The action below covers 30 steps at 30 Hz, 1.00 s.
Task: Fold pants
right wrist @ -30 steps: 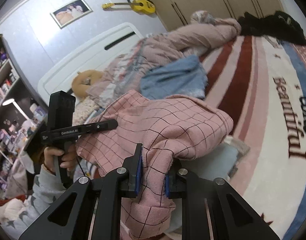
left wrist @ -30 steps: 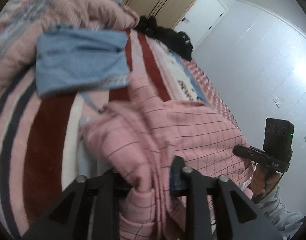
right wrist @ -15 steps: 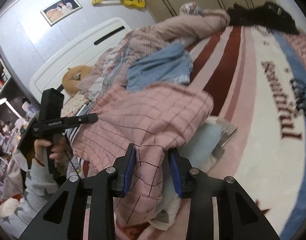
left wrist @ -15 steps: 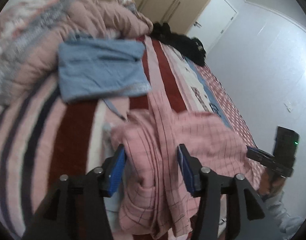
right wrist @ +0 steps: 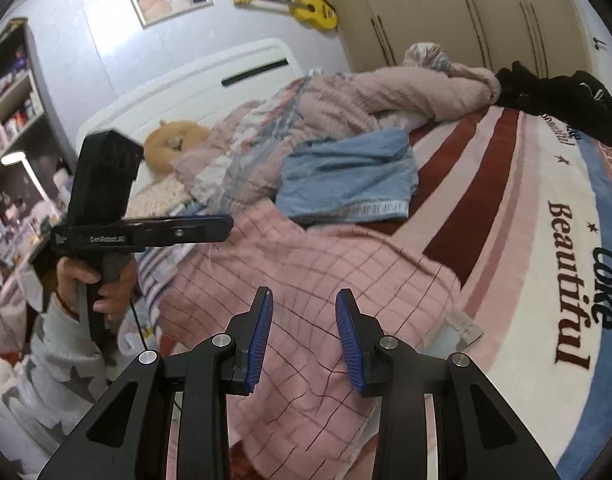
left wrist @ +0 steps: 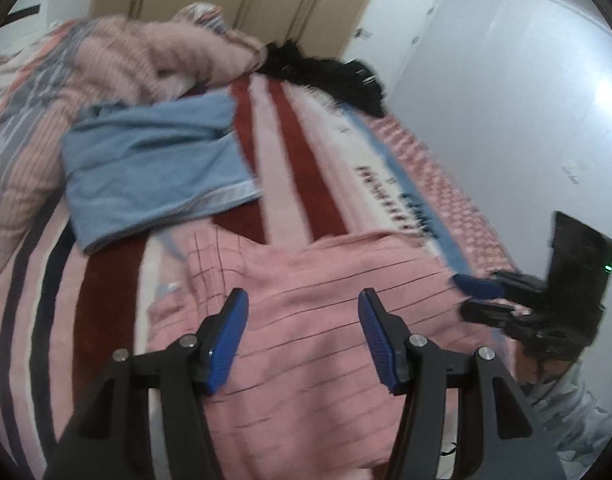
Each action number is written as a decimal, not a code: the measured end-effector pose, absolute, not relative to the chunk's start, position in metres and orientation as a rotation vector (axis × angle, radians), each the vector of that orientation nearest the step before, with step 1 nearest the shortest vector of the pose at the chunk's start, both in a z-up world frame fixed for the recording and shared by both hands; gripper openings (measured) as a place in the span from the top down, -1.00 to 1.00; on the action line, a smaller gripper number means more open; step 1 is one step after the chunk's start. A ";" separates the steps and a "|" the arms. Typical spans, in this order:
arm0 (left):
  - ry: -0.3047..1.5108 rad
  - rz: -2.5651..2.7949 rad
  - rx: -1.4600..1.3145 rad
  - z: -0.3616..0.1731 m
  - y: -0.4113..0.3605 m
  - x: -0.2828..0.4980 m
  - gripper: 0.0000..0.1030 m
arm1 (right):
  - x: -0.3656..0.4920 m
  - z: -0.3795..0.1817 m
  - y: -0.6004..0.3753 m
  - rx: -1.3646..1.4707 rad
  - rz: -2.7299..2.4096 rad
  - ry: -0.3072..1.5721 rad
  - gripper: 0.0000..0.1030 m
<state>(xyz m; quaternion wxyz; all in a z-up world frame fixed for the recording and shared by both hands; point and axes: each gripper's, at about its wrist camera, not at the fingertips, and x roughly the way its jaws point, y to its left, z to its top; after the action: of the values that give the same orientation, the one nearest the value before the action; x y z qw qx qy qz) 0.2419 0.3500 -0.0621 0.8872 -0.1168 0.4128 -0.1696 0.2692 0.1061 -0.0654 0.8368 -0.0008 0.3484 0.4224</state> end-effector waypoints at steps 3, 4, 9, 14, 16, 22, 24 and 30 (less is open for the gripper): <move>0.870 -0.373 -0.294 -0.082 0.362 0.244 0.04 | 0.273 -0.081 0.104 -0.050 0.861 0.738 0.42; 0.863 -0.382 -0.307 -0.086 0.364 0.243 0.04 | 0.275 -0.087 0.103 -0.050 0.866 0.749 0.42; 0.849 -0.433 -0.326 -0.101 0.368 0.248 0.07 | 0.281 -0.112 0.099 -0.068 0.845 0.785 0.41; 0.836 -0.456 -0.427 -0.105 0.379 0.247 0.08 | 0.284 -0.116 0.097 -0.049 0.850 0.793 0.39; 0.839 -0.441 -0.408 -0.099 0.375 0.243 0.08 | 0.281 -0.113 0.100 -0.069 0.845 0.784 0.37; 0.792 -0.398 -0.289 -0.070 0.362 0.205 -0.20 | 0.258 -0.096 0.102 -0.121 0.834 0.713 0.16; 0.784 -0.378 -0.249 -0.065 0.363 0.188 -0.20 | 0.246 -0.089 0.100 -0.135 0.853 0.681 0.16; 0.832 -0.318 -0.222 -0.086 0.379 0.170 -0.20 | 0.220 -0.090 0.099 -0.208 0.890 0.663 0.15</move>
<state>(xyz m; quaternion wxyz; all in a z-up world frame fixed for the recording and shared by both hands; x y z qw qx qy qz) 0.1704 0.3793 -0.0855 0.8965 -0.1070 0.4017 -0.1534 0.2196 0.0993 -0.0897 0.8449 -0.0985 0.3141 0.4217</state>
